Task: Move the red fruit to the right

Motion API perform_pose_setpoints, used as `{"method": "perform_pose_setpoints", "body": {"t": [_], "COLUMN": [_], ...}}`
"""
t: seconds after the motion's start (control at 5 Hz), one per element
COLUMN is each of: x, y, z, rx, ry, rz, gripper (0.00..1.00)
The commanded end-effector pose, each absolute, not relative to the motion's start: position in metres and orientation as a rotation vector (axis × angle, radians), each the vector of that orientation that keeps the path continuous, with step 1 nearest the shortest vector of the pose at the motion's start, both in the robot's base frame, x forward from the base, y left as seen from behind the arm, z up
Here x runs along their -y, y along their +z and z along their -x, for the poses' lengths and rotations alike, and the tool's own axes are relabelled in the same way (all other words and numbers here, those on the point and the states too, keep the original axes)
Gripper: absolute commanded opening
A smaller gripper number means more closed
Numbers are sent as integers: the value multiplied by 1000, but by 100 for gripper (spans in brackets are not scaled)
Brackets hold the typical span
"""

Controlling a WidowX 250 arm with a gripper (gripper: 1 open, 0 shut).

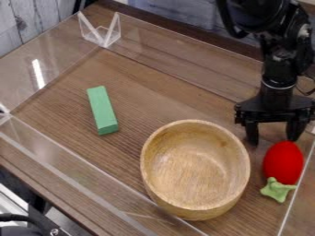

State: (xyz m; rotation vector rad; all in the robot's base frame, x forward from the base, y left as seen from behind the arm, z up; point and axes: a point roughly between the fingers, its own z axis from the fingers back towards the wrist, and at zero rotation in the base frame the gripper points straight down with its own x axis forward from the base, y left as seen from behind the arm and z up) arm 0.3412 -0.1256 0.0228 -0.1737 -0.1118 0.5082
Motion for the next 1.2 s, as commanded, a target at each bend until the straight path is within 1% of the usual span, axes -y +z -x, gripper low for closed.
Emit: {"method": "perform_pose_setpoints", "body": {"t": [0.0, 0.2, 0.6, 0.8, 1.0], "x": [132, 116, 102, 82, 61], "y": [28, 32, 83, 116, 143], "z": [-350, -353, -360, -371, -374], "rx": [144, 144, 236, 295, 374], "ry": [551, 567, 557, 413, 264], "rz": [187, 188, 292, 356, 405], "gripper": [100, 100, 100, 100, 100]}}
